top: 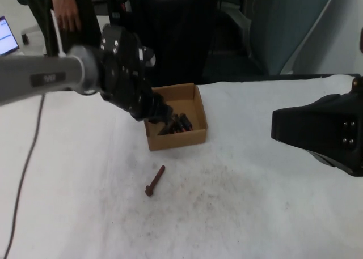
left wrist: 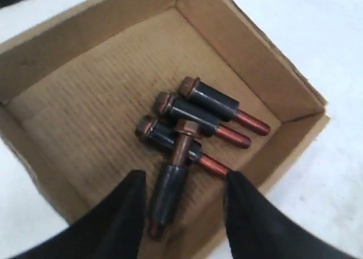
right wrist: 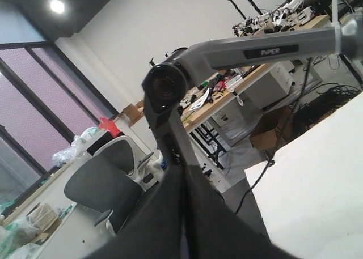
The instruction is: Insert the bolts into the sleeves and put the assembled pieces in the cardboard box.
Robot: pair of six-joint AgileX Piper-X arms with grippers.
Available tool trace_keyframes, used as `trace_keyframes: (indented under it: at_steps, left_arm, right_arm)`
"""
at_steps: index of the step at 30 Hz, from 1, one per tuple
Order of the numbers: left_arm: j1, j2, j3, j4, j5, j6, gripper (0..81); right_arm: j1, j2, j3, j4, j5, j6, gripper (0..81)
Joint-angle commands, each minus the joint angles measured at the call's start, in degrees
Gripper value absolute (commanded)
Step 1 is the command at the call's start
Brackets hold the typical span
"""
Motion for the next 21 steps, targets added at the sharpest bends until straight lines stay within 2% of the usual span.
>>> trace_keyframes:
  at_steps: [1, 6, 13, 21]
  left_arm:
    - [0.64, -6.19, -0.48, 9.48, -0.26, 1.9, 41.5]
    - [0.82, -16.47, -0.48, 16.42, -0.26, 3.89, 41.5]
    - [0.82, -30.76, -0.07, 18.39, -0.26, 3.43, 41.5]
    - [0.57, -35.76, -0.09, 36.48, 0.03, 5.85, 41.5]
  right_arm:
    - [-0.06, -0.57, -0.08, 2.91, 1.97, -3.49, 0.8]
    - [-0.06, -0.34, -0.22, 7.62, 3.87, -8.77, 0.8]
    - [-0.06, 0.41, -3.15, 11.25, 3.94, -11.1, 0.8]
    - [0.07, 7.73, -12.11, 28.06, 2.73, -27.14, 0.8]
